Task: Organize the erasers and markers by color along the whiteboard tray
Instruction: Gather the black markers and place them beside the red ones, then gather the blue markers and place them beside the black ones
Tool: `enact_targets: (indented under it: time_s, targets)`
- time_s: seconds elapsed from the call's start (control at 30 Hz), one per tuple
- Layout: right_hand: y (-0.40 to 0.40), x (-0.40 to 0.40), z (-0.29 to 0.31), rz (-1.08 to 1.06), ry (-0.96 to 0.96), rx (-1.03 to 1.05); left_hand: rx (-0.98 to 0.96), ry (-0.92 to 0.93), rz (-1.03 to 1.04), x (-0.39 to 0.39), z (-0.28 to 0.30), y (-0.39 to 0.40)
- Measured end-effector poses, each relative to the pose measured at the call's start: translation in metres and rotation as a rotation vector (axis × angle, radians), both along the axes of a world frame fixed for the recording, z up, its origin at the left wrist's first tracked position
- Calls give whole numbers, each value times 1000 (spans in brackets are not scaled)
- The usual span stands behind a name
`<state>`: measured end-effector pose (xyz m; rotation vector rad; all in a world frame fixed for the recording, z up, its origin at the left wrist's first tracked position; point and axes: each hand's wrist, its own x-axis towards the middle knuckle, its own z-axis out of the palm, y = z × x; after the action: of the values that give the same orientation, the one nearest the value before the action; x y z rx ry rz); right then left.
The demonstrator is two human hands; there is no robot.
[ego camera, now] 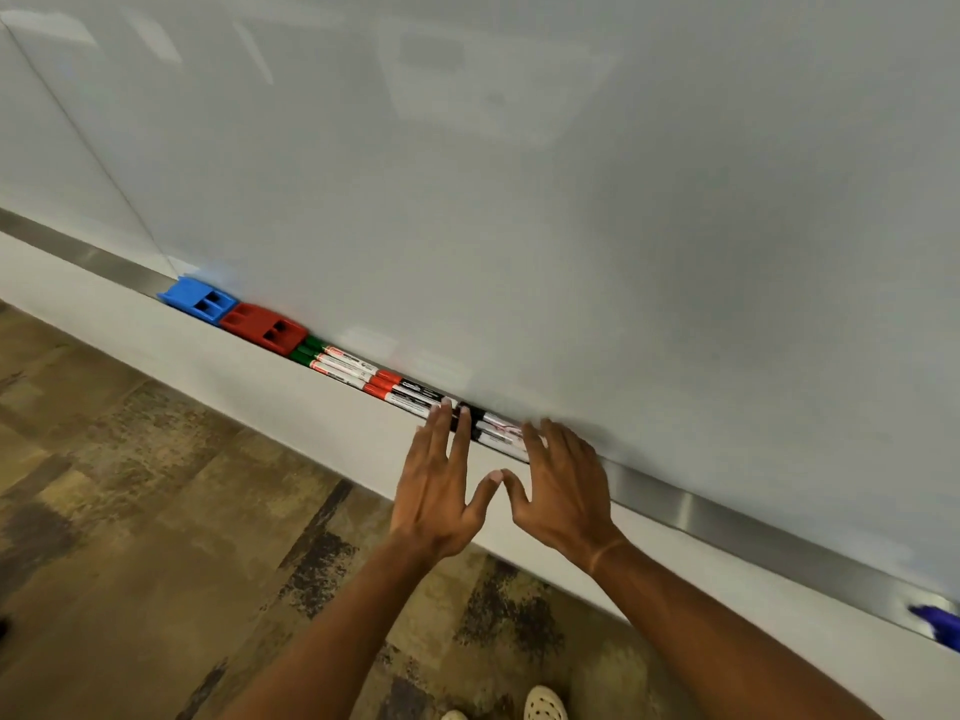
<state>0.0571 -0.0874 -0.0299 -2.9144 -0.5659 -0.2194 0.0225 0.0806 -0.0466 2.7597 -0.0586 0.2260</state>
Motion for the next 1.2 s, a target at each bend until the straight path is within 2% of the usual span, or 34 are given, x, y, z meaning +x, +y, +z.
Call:
enact_targets:
  time_s: [0.2, 0.43, 0.93, 1.2]
  targets:
    - [-43, -25, 2, -77, 45, 9, 19, 2, -110, -6, 10, -37]
    - [-117, -61, 2, -206, 64, 49, -46, -19, -230, -29, 14, -112]
    - [-324, -140, 13, -399, 21, 158, -138, 52, -273, -98, 26, -315]
    - [-394, -149, 5, -489, 22, 175, -140, 148, -315, -101, 25, -373]
